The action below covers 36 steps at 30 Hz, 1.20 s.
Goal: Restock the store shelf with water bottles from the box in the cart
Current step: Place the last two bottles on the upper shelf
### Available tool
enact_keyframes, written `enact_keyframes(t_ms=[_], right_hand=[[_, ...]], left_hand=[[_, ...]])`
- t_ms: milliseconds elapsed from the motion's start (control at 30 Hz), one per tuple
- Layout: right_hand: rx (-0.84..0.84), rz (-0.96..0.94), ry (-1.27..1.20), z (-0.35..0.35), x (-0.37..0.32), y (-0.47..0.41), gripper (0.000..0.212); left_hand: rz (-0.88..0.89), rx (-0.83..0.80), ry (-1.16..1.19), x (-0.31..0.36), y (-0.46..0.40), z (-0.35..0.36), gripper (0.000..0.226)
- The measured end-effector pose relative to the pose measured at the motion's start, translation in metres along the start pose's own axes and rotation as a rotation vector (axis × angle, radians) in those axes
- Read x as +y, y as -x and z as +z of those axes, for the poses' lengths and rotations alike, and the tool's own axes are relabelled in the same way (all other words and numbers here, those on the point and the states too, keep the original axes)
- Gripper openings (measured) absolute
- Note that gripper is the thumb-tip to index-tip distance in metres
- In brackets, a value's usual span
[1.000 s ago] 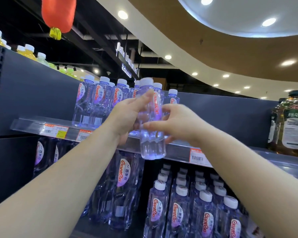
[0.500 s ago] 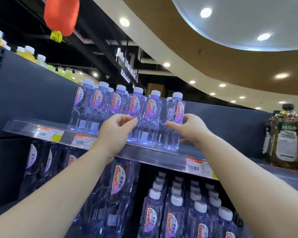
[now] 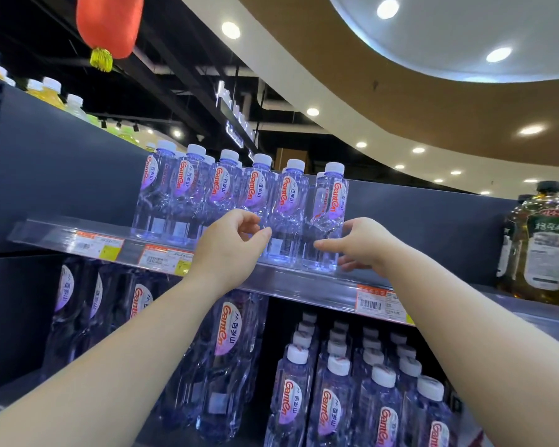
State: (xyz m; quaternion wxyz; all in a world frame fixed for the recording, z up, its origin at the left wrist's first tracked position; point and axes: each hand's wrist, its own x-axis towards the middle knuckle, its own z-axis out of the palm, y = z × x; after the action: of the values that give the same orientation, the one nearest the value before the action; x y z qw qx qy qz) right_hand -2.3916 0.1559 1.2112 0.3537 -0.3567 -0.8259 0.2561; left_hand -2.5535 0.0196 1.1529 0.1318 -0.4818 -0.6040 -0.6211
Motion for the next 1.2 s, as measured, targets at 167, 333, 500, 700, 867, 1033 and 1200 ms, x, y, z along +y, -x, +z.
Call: enact_keyframes(t_ms=[167, 333, 500, 700, 867, 1033, 1200], right_hand=[[0.044, 0.005, 0.060, 0.006, -0.002, -0.007, 0.056], [0.052, -0.001, 0.065, 0.008, 0.000, -0.012, 0.058], [0.064, -0.003, 0.099, 0.011, -0.001, -0.013, 0.047], [0.072, -0.008, 0.129, 0.013, -0.002, -0.012, 0.041], [0.092, 0.007, 0.144, 0.015, -0.003, -0.010, 0.043], [0.114, 0.039, 0.202, 0.017, -0.010, -0.003, 0.042], [0.153, 0.112, 0.288, 0.024, -0.017, -0.002, 0.049]], left_hand=[[0.175, -0.017, -0.370, -0.004, 0.006, 0.001, 0.036], [0.254, -0.032, -0.524, -0.010, 0.010, 0.001, 0.045], [0.282, -0.072, -0.639, -0.015, 0.012, 0.000, 0.057], [0.300, -0.119, -0.693, -0.024, 0.016, -0.001, 0.068], [0.311, -0.170, -0.703, -0.028, 0.016, -0.002, 0.065], [0.343, -0.174, -0.697, -0.030, 0.020, -0.004, 0.056], [0.411, -0.211, -0.634, -0.036, 0.019, -0.013, 0.066]])
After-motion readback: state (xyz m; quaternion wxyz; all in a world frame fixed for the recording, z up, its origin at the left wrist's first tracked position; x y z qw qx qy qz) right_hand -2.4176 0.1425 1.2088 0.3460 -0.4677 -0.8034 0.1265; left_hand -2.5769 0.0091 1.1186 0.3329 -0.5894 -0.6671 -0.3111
